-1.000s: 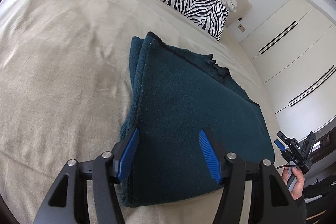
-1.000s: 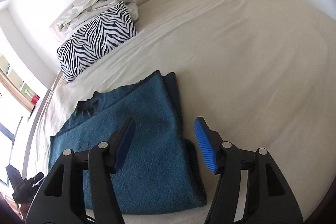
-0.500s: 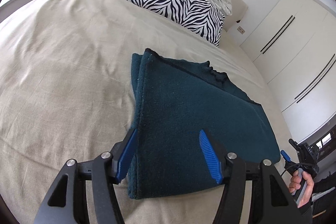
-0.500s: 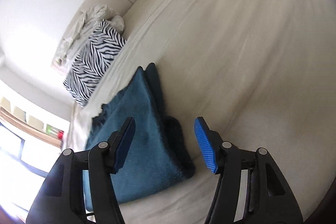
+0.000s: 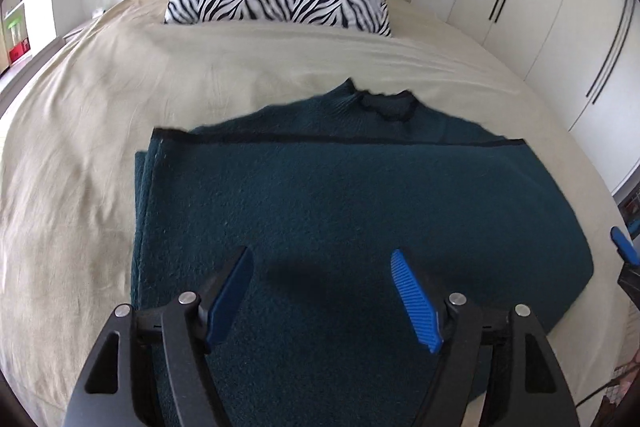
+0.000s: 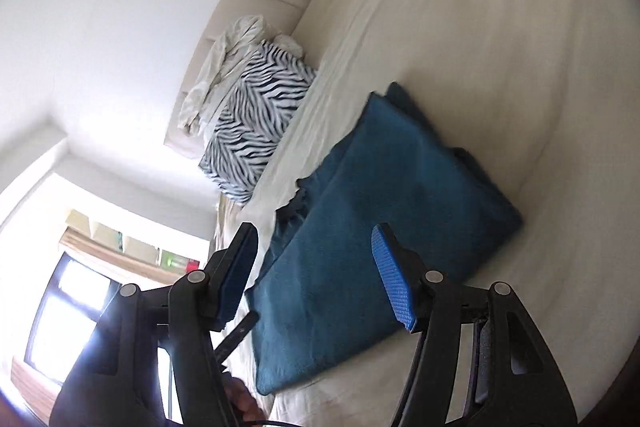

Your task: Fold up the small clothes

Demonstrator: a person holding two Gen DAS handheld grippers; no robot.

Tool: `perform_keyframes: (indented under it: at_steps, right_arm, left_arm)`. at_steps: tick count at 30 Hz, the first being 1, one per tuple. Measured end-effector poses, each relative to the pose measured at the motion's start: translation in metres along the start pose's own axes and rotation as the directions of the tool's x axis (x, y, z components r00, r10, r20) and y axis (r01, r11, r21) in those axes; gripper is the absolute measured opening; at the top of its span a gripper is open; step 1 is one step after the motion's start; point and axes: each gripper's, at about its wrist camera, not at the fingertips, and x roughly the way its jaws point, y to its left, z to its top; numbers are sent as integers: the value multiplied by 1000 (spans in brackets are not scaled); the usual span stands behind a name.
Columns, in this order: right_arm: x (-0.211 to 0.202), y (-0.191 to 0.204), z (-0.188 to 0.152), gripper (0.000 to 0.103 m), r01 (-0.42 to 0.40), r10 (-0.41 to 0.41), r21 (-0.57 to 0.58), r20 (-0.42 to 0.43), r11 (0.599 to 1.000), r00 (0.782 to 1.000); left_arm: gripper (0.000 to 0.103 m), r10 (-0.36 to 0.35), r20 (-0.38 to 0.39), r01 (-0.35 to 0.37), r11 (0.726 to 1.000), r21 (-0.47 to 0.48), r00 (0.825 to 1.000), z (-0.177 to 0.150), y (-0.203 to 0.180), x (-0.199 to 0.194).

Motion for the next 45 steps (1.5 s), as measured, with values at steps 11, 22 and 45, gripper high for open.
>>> perform_keyframes:
  at_steps: [11,22,45]
  right_arm:
    - [171,5,-81,45,-137,142,47,-489,990,861]
    - [30,-83,24,35,116,-125,169,41,979,991]
    - [238,41,-21,47,-77,67,-13,-368,997,927]
  left_arm:
    - [80,21,43,-24,996,85,999,-30,5,7]
    - [80,0,58,-5,997,83,998,-33,7,4]
    - [80,-28,74,22,996,83,997,-35,14,2]
